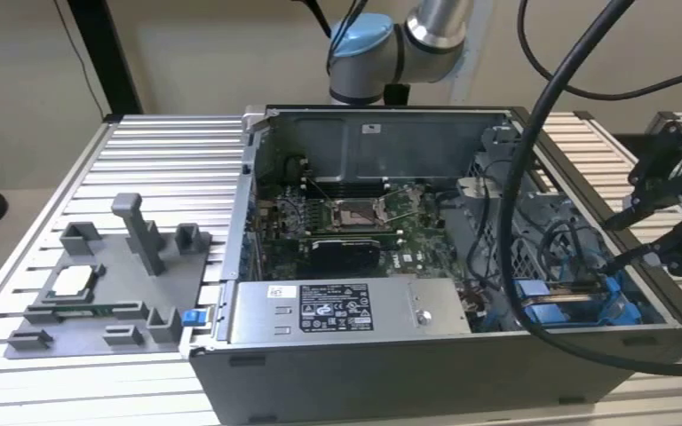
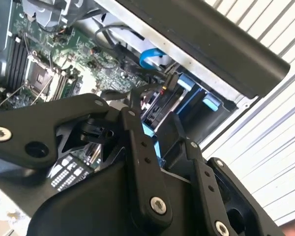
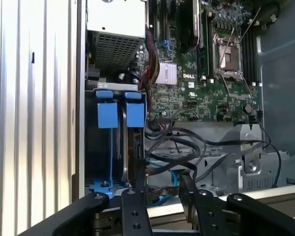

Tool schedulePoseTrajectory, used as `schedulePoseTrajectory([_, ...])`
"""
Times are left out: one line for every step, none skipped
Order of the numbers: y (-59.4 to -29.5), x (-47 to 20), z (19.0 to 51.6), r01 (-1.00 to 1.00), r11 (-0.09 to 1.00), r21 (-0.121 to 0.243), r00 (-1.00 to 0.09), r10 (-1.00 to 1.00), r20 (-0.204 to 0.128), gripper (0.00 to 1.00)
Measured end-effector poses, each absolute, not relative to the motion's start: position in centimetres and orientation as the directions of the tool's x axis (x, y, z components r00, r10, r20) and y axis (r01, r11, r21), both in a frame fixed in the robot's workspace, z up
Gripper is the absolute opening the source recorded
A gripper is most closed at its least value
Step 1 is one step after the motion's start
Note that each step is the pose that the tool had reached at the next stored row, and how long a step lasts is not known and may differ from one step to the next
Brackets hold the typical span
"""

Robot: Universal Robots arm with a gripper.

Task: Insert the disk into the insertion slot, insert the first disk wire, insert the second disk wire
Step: 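Insert the second disk wire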

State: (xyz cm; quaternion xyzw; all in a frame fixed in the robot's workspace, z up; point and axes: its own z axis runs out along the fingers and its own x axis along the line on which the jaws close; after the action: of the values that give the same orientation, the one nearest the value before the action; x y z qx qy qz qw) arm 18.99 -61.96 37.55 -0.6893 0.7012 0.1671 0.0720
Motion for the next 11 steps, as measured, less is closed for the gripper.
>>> schedulePoseTrajectory([-62.0,19.2,37.5,-0.991,-0.009,0.135,-0.036,-0.943,-0.332,1.00])
schedulePoseTrajectory([-62.0,19.3,37.4,-0.991,-0.012,0.135,-0.033,-0.943,-0.332,1.00])
schedulePoseTrajectory([-62.0,19.5,37.3,-0.991,-0.016,0.135,-0.030,-0.943,-0.332,1.00])
schedulePoseTrajectory([-62.0,19.6,37.2,-0.991,-0.019,0.135,-0.028,-0.943,-0.332,1.00])
schedulePoseTrajectory([-62.0,19.7,37.1,-0.991,-0.022,0.135,-0.025,-0.943,-0.331,1.00])
schedulePoseTrajectory([-62.0,19.8,37.0,-0.991,-0.025,0.135,-0.022,-0.943,-0.331,1.00])
schedulePoseTrajectory([-62.0,20.0,36.9,-0.990,-0.028,0.135,-0.019,-0.943,-0.331,1.00])
schedulePoseTrajectory([-62.0,20.1,36.8,-0.990,-0.031,0.135,-0.016,-0.943,-0.332,1.00])
schedulePoseTrajectory([-62.0,20.2,36.7,-0.990,-0.034,0.134,-0.013,-0.943,-0.332,1.00])
schedulePoseTrajectory([-62.0,20.3,36.6,-0.990,-0.037,0.134,-0.010,-0.943,-0.332,1.00])
schedulePoseTrajectory([-62.0,20.4,36.5,-0.990,-0.041,0.132,-0.005,-0.943,-0.331,1.00])
